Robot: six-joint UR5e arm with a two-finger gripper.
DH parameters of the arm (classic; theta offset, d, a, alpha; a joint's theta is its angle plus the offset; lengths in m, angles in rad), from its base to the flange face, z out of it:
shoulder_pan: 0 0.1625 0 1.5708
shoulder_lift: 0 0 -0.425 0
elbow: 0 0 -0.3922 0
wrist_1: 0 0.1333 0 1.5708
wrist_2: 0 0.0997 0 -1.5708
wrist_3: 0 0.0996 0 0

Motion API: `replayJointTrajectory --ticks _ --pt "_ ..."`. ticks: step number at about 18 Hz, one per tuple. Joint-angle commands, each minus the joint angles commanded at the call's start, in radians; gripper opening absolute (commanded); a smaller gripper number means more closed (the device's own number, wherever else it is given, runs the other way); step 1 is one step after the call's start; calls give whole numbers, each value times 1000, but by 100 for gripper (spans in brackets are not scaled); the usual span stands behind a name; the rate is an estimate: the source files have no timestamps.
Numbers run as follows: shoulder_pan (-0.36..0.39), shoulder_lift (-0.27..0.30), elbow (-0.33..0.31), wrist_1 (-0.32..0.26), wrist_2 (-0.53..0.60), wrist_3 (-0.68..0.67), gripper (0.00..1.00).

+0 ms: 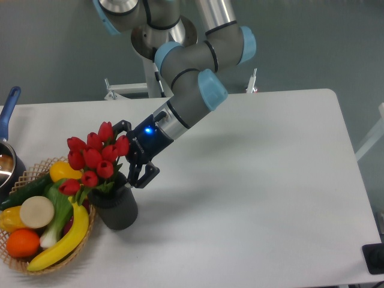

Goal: Pick up the flowers from the vase
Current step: 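Lower the gripper around the tulip stems just above the vase rim, then close the gripper on the tulip stems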

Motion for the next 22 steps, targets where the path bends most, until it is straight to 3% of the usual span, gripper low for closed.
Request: replayJointTrajectory --ticks 6,8,11,16,22 --pt "0 -9 -6 5 -46 26 100" --pt "2 -11 -6 6 -48 26 93" --pt "3 -11 -14 6 -49 43 71" --pt "6 -11 -21 6 -58 52 57" --pt "18 -9 -21 6 -98 51 55"
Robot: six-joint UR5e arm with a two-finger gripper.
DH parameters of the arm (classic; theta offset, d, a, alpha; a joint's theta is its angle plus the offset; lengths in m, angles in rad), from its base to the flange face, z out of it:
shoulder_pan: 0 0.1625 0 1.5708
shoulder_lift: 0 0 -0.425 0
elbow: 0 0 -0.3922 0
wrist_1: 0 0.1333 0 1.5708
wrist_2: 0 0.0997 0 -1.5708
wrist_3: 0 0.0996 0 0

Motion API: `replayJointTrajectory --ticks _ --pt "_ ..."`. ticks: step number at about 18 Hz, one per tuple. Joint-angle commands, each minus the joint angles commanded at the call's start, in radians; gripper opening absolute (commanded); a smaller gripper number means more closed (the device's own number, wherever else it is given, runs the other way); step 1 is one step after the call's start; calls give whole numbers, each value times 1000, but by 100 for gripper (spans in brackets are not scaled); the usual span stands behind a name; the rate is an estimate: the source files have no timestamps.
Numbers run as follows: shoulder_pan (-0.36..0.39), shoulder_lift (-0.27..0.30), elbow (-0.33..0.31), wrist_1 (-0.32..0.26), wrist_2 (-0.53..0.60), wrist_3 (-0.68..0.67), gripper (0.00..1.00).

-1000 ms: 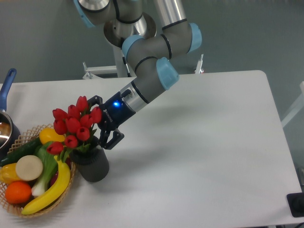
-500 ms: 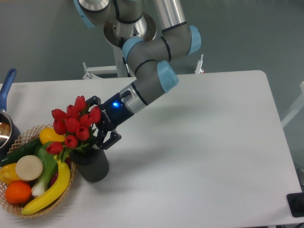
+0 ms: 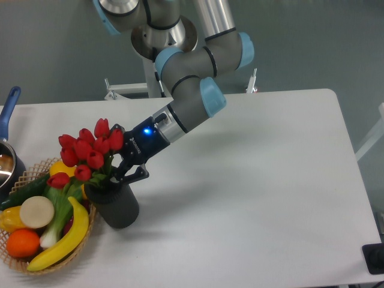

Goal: Pick up the flowers from the vase
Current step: 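Close the gripper on the tulip stems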

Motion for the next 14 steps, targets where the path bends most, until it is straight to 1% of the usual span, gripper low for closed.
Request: replayJointTrajectory --ticks 1,2,6,8,14 --pt "0 0 0 0 0 0 54" --pt "0 0 0 -2 0 -2 51" --pt "2 0 2 -2 -2 -2 50" --pt "3 2 2 -2 -6 -2 47" --pt "11 3 11 -2 -74 -6 47"
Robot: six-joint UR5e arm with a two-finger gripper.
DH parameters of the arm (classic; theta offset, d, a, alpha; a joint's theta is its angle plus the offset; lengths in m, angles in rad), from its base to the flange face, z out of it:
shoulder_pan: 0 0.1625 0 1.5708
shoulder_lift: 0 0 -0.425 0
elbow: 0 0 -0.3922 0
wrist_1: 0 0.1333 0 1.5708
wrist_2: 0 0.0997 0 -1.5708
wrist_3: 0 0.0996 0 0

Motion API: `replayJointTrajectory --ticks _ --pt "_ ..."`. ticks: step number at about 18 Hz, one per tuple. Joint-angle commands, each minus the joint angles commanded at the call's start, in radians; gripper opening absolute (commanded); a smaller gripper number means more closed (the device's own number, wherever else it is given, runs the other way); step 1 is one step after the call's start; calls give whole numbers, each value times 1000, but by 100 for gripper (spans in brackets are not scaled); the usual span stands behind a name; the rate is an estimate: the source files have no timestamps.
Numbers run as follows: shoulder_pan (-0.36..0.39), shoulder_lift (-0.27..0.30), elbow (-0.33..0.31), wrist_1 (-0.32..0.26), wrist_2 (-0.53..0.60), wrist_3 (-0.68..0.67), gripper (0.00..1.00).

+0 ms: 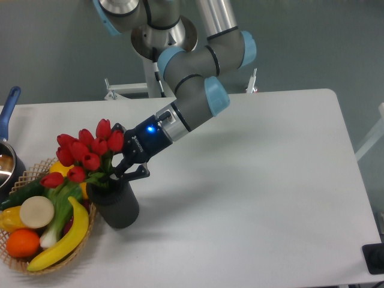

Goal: Pick up the flowers from the vase
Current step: 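Close the gripper on the tulip stems, then lift the gripped tulips up out of the black vase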

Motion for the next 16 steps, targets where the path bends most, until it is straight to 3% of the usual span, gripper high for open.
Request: replayJointTrajectory --ticks 9,16 --pt "26 17 14 -2 -83 -11 46" --pt "41 71 46 -3 -75 -126 46"
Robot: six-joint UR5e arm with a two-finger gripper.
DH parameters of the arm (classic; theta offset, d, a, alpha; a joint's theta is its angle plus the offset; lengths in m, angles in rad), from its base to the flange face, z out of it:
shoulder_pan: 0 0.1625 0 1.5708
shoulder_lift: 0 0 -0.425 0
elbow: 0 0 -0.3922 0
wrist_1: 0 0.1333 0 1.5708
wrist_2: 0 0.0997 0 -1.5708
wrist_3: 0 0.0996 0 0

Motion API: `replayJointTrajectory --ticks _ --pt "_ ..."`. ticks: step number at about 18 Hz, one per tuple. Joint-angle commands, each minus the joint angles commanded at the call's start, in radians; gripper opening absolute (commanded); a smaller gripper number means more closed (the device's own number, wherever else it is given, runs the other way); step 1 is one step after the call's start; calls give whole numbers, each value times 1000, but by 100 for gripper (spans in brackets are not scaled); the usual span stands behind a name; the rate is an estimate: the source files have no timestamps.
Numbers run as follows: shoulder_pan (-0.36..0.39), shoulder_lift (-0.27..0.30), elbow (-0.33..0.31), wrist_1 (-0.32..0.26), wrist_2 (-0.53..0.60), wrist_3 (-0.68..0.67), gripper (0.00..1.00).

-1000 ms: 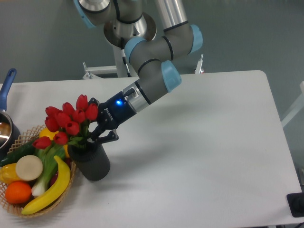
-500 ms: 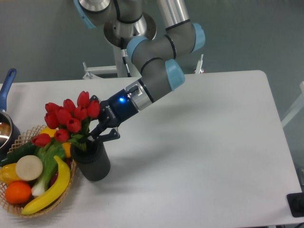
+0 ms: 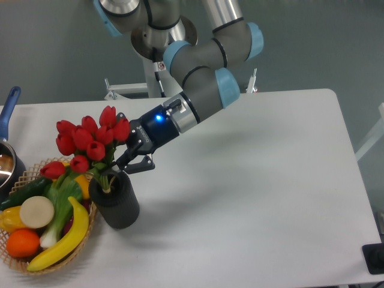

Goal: Pick up the flowers from the vase
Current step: 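Lift the gripped tulips up out of the black vase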

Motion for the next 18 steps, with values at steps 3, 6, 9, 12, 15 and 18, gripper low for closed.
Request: replayJointTrajectory --ticks 3,6,9,12,15,18 --pt "6 21 9 0 2 -58 46" --pt "8 28 12 0 2 -63 46" --pt "9 31 31 0 2 -104 46" --pt "8 51 35 0 2 -138 46" --pt "9 74 35 0 0 -180 46" --pt "24 91 38 0 -2 -216 46"
